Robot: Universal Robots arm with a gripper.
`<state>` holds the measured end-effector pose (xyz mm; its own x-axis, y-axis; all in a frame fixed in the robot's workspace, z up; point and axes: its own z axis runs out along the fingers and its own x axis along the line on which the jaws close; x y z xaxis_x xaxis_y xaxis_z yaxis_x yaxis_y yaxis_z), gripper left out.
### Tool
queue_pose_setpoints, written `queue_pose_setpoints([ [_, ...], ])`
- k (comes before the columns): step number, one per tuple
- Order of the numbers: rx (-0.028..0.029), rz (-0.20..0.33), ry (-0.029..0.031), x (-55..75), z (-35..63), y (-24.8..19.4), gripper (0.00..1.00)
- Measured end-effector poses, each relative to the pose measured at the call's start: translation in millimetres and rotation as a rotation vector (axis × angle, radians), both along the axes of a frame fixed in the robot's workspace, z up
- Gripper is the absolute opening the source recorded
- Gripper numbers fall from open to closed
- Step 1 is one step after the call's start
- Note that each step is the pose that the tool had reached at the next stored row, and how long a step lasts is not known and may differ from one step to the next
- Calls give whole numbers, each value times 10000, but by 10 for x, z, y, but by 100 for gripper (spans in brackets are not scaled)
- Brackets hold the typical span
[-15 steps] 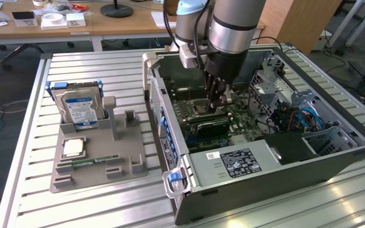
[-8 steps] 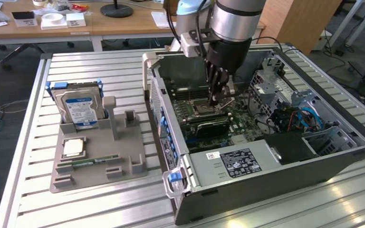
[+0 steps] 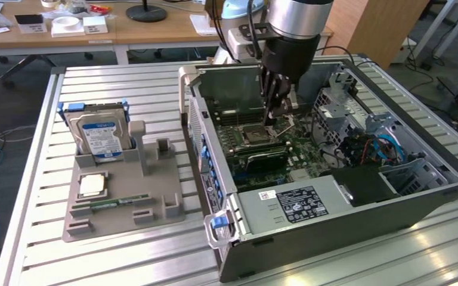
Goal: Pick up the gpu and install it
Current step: 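Press down on the gpu until it lock into place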
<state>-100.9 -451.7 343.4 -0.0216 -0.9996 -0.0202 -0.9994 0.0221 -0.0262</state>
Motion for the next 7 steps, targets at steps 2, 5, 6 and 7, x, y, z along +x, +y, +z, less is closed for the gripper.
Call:
queue_pose_setpoints([
  [2, 0, 0, 0, 0, 0, 0, 11],
  [5, -1, 0, 0, 0, 0, 0, 11],
  [6, 0, 0, 0, 0, 0, 0, 11],
  [7, 0, 0, 0, 0, 0, 0, 11],
])
